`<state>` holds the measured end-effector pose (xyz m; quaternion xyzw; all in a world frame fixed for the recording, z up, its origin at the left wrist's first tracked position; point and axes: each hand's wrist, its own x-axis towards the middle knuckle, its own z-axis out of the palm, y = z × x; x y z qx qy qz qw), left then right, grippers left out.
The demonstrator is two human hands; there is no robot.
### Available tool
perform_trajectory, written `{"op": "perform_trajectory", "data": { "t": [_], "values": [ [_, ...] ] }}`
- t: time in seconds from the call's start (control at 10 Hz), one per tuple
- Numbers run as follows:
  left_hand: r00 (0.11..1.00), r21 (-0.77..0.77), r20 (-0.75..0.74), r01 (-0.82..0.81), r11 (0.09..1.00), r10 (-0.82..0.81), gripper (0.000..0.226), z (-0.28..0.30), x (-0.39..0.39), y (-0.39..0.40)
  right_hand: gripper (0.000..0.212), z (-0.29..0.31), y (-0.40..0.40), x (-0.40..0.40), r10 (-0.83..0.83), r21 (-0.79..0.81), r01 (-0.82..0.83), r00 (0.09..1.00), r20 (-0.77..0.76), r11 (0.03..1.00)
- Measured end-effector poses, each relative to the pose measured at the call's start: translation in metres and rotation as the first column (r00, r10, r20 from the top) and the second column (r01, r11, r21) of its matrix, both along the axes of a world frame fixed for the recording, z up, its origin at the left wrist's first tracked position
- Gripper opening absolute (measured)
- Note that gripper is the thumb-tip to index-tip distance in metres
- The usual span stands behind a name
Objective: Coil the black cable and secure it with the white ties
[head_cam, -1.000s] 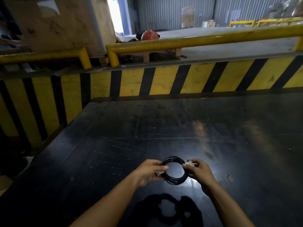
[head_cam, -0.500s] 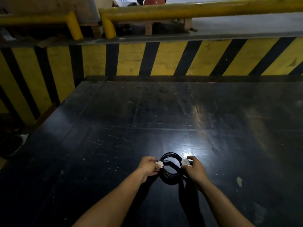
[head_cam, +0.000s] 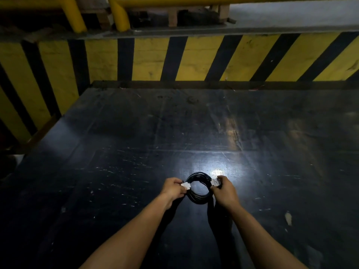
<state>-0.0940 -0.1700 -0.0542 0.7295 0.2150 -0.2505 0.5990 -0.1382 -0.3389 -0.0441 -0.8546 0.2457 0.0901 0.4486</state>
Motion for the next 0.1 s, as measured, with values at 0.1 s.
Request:
{"op": "perform_trajectory", "data": {
  "t": [0.1],
  "values": [
    [0.999,0.049,-0.003,0.033,0.998,-0.033,0.03,0.0064,-0.0121,0.0042,0.063,0.0175,-0.0001,-0.0044,-0.025,0.038,0.024,0.999,0.022,0.999]
  ]
}}
